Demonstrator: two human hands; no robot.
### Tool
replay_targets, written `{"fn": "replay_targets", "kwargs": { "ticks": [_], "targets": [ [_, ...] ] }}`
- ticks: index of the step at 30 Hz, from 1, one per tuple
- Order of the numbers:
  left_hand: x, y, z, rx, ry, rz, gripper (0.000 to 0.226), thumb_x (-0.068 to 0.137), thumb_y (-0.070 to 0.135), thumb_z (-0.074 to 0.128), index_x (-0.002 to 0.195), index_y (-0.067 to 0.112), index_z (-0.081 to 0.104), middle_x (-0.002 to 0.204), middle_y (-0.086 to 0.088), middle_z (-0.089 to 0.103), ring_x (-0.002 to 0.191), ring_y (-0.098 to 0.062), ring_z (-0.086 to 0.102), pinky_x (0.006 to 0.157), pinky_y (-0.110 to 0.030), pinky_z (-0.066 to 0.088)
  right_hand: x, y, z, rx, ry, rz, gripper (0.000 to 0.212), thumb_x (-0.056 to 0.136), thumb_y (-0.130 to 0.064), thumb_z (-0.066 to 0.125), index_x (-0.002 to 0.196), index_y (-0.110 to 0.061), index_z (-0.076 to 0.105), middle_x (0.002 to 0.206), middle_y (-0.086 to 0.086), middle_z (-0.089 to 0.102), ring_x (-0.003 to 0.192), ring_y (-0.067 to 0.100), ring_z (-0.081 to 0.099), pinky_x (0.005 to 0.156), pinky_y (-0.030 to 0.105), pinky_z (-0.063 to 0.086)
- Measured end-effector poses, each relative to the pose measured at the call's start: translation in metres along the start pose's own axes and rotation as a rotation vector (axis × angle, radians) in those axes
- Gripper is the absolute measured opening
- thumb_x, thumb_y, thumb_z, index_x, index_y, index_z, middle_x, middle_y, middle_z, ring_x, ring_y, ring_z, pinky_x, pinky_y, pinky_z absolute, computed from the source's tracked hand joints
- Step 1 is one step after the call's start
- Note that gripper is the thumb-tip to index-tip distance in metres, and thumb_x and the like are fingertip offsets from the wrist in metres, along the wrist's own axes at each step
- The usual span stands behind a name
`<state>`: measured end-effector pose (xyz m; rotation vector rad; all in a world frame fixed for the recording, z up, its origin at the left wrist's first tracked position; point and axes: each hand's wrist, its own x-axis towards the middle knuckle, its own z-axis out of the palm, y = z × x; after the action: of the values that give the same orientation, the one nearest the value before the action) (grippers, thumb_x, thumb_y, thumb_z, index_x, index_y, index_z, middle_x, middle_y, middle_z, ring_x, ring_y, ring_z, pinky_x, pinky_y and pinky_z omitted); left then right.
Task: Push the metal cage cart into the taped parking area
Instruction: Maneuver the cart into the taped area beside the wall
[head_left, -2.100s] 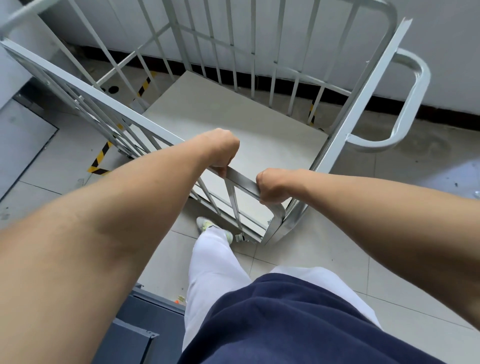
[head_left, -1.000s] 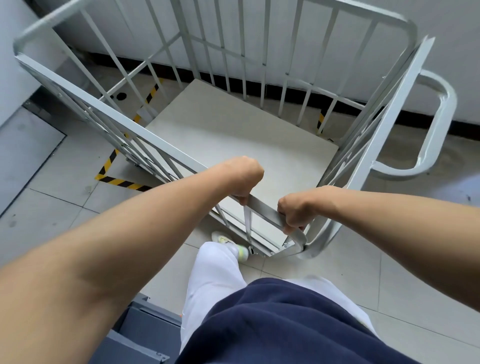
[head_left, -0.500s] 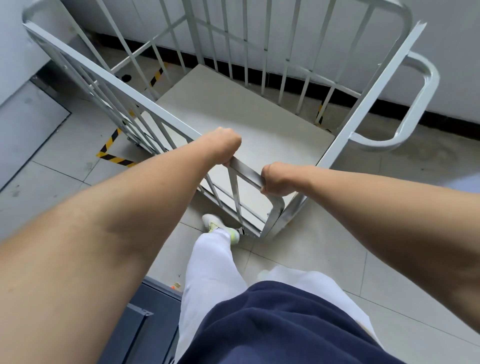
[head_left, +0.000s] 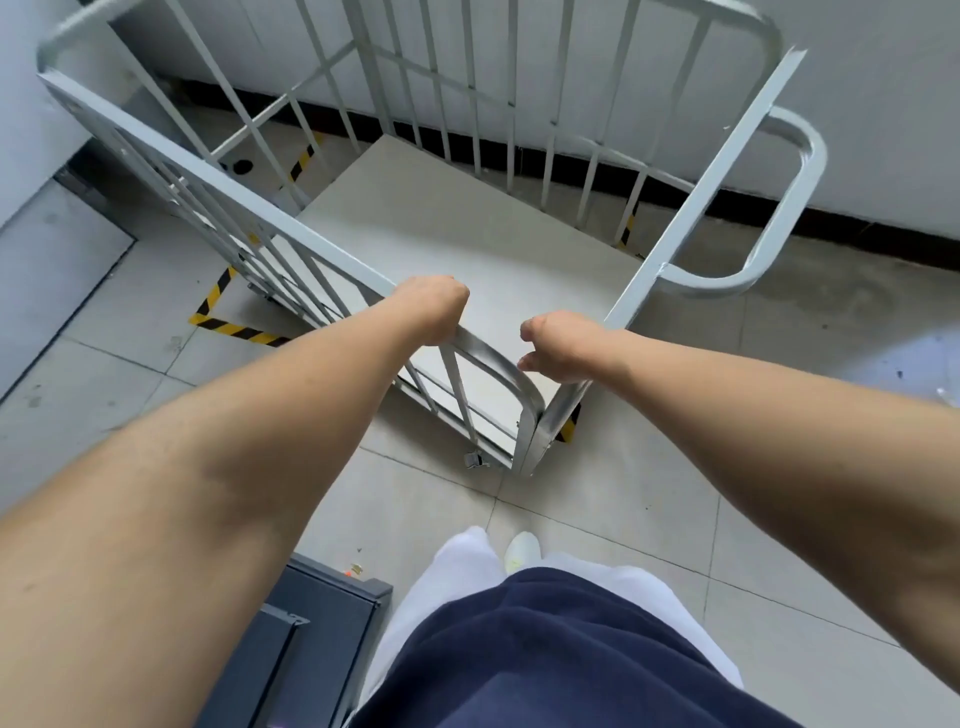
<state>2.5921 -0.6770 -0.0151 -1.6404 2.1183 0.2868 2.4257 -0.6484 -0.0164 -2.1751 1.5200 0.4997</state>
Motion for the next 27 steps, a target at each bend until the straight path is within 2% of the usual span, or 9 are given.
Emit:
{"fn": "replay_targets", "kwargs": {
  "ticks": [3,8,13,17,21,24,27],
  "targets": [
    [0.003,0.015,-0.014,-0.037,0.046,0.02,0.033,0.09,-0.002,0.045,0.12,0.003,0.058,0.123,-0.015,0.053,0.11,-0.036,0.058,0.081,-0.037,0.046,-0.006,0.014,-0.011,0.015,0.019,0.024,0.045,0.097,-0.036,0.051,0.131,-0.007,0.05,0.128,0.013,0.058,0.12,0.032,0.053,0.097,0.035,0.046],
    [0.019,0.047,-0.039,-0.081,0.078,0.069,0.032,0.096,0.009,0.049,0.126,0.003,0.057,0.128,-0.014,0.054,0.117,-0.035,0.055,0.094,-0.039,0.048,-0.014,0.056,-0.026,-0.021,0.089,0.064,0.043,0.096,-0.034,0.052,0.132,-0.01,0.049,0.13,0.013,0.056,0.124,0.032,0.048,0.1,0.039,0.046],
    [0.038,0.107,-0.066,-0.094,0.097,0.083,0.031,0.096,0.014,0.051,0.124,0.001,0.06,0.124,-0.016,0.058,0.116,-0.034,0.056,0.095,-0.037,0.049,-0.018,0.123,-0.04,-0.07,0.157,0.03,0.039,0.095,-0.033,0.053,0.128,-0.012,0.053,0.129,0.011,0.057,0.125,0.031,0.046,0.1,0.04,0.045],
    [0.056,0.178,-0.085,-0.128,0.113,0.036,0.032,0.096,0.018,0.054,0.124,0.004,0.061,0.123,-0.016,0.06,0.116,-0.034,0.057,0.094,-0.038,0.049,-0.032,0.198,-0.047,-0.104,0.168,-0.033,0.038,0.094,-0.032,0.055,0.126,-0.012,0.054,0.128,0.011,0.055,0.122,0.031,0.045,0.099,0.039,0.044],
    [0.068,0.238,-0.091,-0.191,0.114,-0.058,0.031,0.095,0.018,0.052,0.124,0.009,0.06,0.121,-0.012,0.055,0.111,-0.033,0.058,0.084,-0.038,0.05,-0.042,0.265,-0.052,-0.129,0.172,-0.083,0.035,0.093,-0.031,0.056,0.121,-0.01,0.056,0.122,0.011,0.055,0.118,0.031,0.047,0.095,0.039,0.044],
    [0.074,0.263,-0.091,-0.235,0.068,-0.129,0.031,0.097,0.024,0.052,0.122,0.008,0.059,0.122,-0.009,0.052,0.111,-0.03,0.057,0.079,-0.037,0.048,-0.038,0.296,-0.057,-0.151,0.146,-0.11,0.035,0.094,-0.03,0.053,0.122,-0.01,0.055,0.122,0.011,0.054,0.12,0.029,0.045,0.094,0.039,0.043],
    [0.085,0.274,-0.094,-0.254,0.051,-0.158,0.037,0.096,0.032,0.055,0.124,0.008,0.058,0.125,-0.008,0.05,0.117,-0.029,0.053,0.084,-0.037,0.047,-0.025,0.314,-0.065,-0.176,0.135,-0.166,0.035,0.093,-0.029,0.054,0.123,-0.01,0.054,0.122,0.01,0.053,0.12,0.028,0.044,0.094,0.038,0.043]
  ]
}}
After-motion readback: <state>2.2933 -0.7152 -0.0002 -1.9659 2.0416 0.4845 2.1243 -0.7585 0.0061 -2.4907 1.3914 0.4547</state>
